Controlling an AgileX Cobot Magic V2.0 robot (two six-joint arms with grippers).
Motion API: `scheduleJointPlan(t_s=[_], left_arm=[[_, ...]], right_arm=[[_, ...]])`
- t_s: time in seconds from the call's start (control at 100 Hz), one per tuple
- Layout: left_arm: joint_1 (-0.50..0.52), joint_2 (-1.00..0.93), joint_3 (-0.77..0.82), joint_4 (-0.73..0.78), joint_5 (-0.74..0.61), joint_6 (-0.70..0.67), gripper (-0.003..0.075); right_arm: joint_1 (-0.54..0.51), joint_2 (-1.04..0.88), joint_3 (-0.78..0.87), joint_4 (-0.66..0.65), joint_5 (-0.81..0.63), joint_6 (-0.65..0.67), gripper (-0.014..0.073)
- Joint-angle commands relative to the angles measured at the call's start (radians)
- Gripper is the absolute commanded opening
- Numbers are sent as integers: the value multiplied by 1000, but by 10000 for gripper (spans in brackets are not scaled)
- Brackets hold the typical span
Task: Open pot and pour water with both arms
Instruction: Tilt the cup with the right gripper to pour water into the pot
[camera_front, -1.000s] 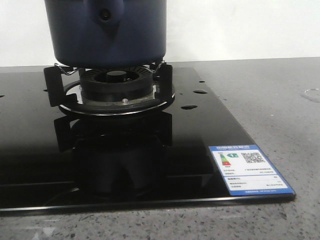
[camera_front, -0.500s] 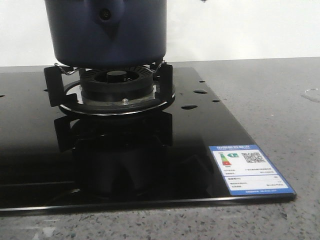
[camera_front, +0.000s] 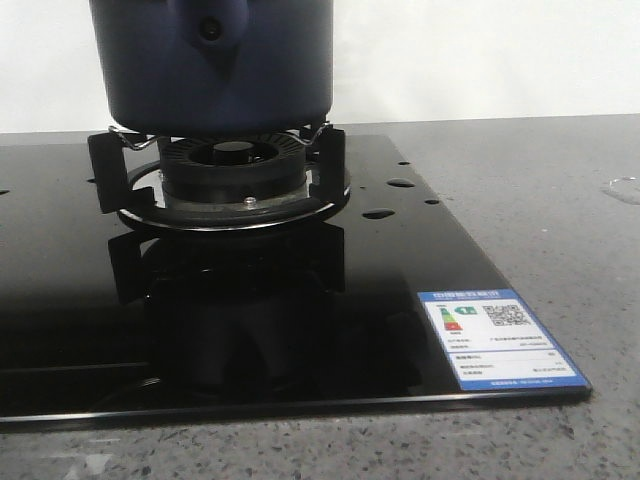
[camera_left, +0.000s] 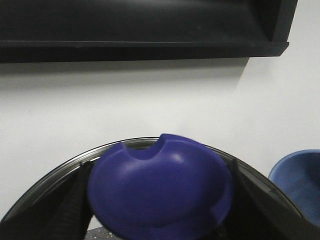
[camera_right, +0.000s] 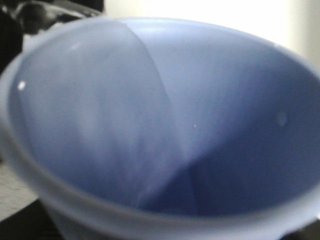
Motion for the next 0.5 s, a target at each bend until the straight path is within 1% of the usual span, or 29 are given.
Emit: scheduleJointPlan(t_s=[0.0, 0.49], left_arm=[[3, -25, -42, -2, -114, -4, 356], [3, -25, -42, -2, -114, -4, 356]], right_arm=[[3, -48, -40, -108, -66, -7, 286], [3, -48, -40, -284, -123, -7, 286]])
